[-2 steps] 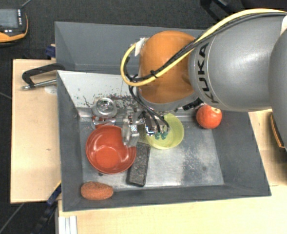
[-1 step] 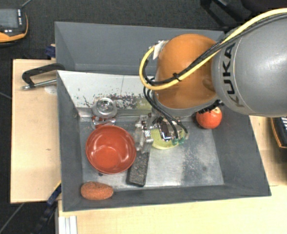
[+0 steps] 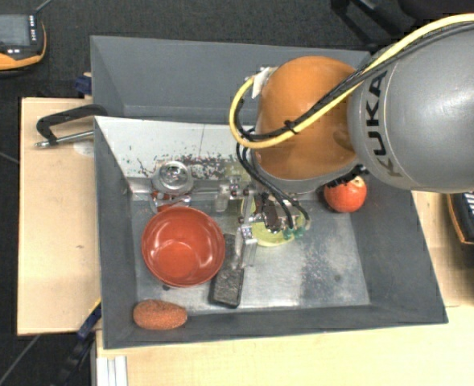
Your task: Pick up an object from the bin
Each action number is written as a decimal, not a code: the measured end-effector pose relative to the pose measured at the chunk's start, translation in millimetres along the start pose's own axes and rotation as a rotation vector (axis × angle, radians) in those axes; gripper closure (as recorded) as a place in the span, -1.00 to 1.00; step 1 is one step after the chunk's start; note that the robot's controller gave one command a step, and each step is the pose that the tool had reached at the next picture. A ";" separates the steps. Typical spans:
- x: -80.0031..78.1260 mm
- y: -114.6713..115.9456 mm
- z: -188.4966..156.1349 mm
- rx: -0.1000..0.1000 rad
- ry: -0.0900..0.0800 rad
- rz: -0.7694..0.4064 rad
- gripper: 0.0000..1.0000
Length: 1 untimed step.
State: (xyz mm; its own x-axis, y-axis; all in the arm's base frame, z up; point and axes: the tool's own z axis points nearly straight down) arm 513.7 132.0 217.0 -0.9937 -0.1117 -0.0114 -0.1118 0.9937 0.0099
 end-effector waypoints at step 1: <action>20.6 45.3 78.0 -0.002 0.006 -0.108 -1.00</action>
Offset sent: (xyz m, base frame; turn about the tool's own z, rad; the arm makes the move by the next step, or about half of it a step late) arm -0.0227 0.0408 -0.0748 -0.1037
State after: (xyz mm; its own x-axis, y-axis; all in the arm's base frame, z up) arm 488.9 175.5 139.2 -0.9758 -0.2187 -0.0069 -0.2188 0.9757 0.0108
